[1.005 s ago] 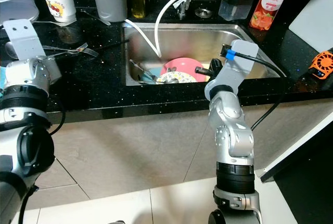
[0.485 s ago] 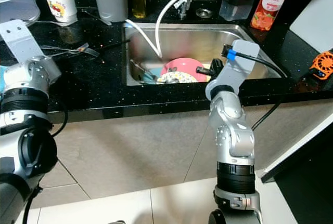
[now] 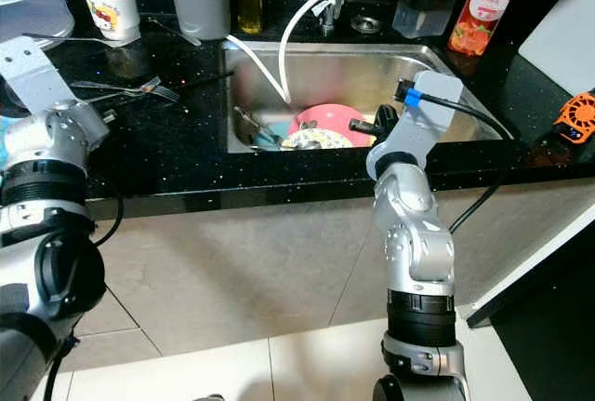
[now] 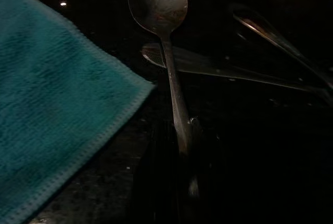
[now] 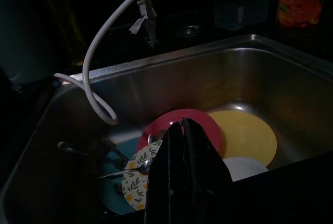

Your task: Kitchen organization

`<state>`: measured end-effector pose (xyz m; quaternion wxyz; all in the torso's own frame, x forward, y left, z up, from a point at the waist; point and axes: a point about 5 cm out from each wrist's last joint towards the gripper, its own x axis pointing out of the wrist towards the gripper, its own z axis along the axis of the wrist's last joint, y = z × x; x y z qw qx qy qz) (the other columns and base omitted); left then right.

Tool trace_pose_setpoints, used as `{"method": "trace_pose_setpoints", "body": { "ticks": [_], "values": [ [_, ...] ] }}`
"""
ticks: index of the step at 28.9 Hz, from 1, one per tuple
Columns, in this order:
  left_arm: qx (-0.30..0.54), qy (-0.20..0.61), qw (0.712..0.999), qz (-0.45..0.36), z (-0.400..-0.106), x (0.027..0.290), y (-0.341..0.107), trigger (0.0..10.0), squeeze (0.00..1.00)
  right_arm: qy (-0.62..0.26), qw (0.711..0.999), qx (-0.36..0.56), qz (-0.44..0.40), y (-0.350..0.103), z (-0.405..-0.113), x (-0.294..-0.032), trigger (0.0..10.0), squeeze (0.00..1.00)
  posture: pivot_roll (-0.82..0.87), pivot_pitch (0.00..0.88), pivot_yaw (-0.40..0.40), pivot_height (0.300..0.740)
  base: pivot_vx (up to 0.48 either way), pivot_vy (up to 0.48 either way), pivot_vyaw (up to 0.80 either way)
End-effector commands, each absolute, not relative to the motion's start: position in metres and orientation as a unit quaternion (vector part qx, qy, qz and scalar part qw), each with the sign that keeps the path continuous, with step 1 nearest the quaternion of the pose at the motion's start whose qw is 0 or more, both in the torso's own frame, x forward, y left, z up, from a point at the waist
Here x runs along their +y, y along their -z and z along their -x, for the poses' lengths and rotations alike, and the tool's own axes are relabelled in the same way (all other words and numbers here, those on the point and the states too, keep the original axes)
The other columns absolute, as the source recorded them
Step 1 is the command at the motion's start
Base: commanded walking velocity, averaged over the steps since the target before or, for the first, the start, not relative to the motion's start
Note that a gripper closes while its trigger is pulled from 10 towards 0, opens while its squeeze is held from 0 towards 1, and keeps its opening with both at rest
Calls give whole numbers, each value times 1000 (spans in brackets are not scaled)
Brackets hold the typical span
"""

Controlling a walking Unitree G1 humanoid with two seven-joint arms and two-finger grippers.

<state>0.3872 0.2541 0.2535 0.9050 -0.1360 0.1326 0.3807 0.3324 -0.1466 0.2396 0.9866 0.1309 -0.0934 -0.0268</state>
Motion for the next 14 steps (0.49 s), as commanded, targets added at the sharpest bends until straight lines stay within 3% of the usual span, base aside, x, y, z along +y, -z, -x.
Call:
{"method": "trace_pose_setpoints", "body": {
  "ticks": [1, 8, 13, 14],
  "values": [
    [120, -362, 918, 107, -389, 245, -256, 10000, 0, 34, 986, -94, -134, -239, -331, -152, 10000, 0, 278, 82, -65, 740, 0, 0, 0],
    [-11, -274, 962, -2, -391, 219, -298, 10000, 0, 3, 989, -65, -130, -222, -325, -143, 10000, 0, 274, 79, -67, 740, 0, 0, 0],
    [-53, -182, 981, -34, -391, 195, -311, 10000, 0, -7, 991, -45, -126, -209, -322, -138, 10000, 0, 271, 78, -70, 740, 0, 0, 0],
    [-47, -98, 993, -49, -392, 175, -309, 10000, 0, -9, 991, -34, -126, -201, -322, -135, 10000, 0, 274, 75, -72, 740, 0, 0, 0]
  ]
}}
